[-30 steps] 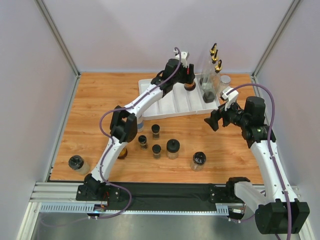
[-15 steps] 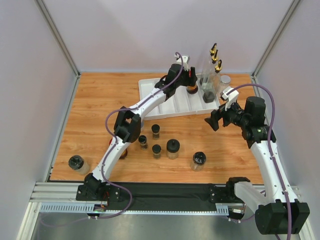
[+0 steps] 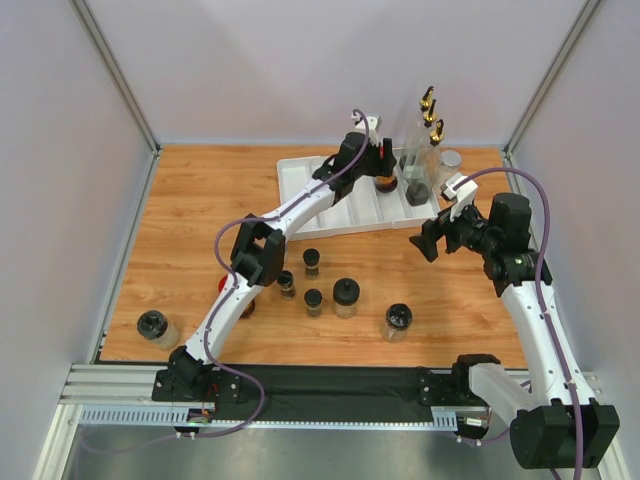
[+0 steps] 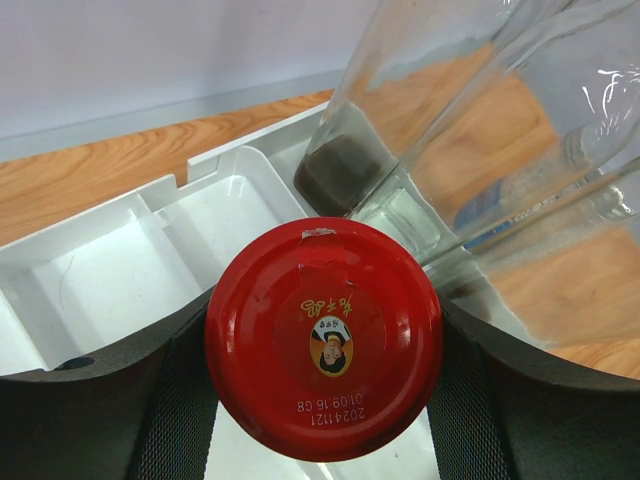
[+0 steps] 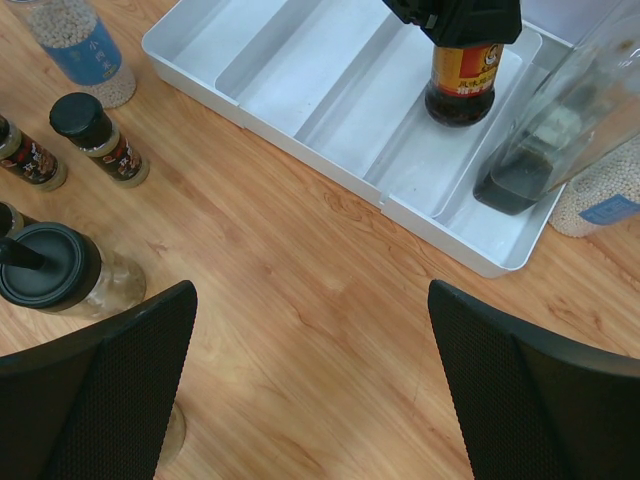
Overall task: Organize the condiment bottles
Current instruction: Place the bottle in the storage box.
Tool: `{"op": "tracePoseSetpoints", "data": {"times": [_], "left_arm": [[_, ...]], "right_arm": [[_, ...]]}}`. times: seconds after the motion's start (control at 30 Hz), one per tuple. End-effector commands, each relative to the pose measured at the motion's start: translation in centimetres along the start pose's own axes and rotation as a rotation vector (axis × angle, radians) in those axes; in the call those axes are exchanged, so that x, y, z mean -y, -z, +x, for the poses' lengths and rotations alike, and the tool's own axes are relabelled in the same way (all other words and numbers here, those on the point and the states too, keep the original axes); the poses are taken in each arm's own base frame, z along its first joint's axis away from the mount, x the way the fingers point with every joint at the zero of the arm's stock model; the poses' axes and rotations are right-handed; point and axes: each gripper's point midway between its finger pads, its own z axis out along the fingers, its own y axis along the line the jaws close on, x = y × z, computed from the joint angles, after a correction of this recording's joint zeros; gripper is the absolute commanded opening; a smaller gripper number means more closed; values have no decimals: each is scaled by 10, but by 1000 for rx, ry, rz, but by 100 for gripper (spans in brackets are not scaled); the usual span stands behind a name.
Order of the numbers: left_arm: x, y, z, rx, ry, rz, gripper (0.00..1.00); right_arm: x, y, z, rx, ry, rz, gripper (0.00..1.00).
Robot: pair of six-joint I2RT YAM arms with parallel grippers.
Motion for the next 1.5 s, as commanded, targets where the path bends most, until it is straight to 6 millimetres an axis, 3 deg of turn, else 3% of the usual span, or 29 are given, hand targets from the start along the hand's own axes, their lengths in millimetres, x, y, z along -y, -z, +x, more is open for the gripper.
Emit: {"op": "tracePoseSetpoints", "data": {"times": [0.0, 0.23, 0.7, 1.07, 1.23, 1.43, 1.47], "left_arm": [[43, 12, -87, 251, 40, 102, 18], [41, 7, -76, 242, 48, 88, 29], [51, 14, -81, 240, 45, 102, 71], [66, 28, -94, 241, 25, 139, 86], [68, 33, -100, 241, 9, 149, 87], [78, 51, -119, 261, -35, 179, 88], [82, 59, -131, 280, -59, 183, 88]], "right_arm": [[5, 5, -14, 25, 38, 23, 100], [6, 6, -14, 25, 41, 29, 100], [7, 6, -14, 23, 47, 38, 100], [10, 6, -13, 18, 49, 50, 100], [11, 5, -12, 14, 48, 51, 100], [10, 6, -12, 17, 61, 48, 100], [9, 7, -12, 20, 63, 46, 100]]}}
